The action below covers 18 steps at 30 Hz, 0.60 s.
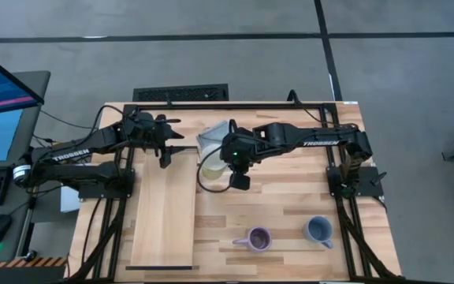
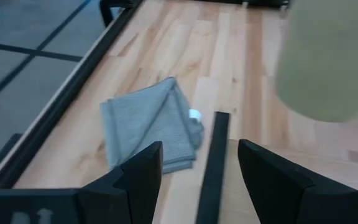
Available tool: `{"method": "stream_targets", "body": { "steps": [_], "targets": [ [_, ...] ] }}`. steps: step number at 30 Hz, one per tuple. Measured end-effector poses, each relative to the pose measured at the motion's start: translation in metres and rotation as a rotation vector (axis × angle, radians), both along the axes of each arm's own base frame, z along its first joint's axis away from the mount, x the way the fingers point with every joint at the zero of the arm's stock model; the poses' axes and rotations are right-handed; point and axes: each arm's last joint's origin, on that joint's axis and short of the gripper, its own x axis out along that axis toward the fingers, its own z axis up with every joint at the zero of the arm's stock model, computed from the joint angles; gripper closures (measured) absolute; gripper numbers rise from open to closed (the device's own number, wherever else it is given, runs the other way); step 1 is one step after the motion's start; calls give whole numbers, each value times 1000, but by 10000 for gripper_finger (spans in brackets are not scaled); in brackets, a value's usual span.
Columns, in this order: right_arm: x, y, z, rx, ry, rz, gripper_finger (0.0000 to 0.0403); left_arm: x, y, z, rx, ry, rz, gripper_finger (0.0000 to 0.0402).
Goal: Stack small to large cups/mugs on shelf
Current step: Put the yellow mug on the shelf
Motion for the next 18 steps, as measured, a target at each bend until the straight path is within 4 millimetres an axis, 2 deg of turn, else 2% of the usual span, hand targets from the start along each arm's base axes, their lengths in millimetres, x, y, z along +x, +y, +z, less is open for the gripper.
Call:
{"method": "stream_targets", "body": {
  "steps": [8, 18],
  "targets": [
    [0, -9, 10, 0, -37, -20, 334, 0, 0, 0, 4, 2, 6, 199],
    [1, -15, 12, -11, -50, -19, 334, 0, 0, 0, 28, 8, -2, 199]
  ]
}}
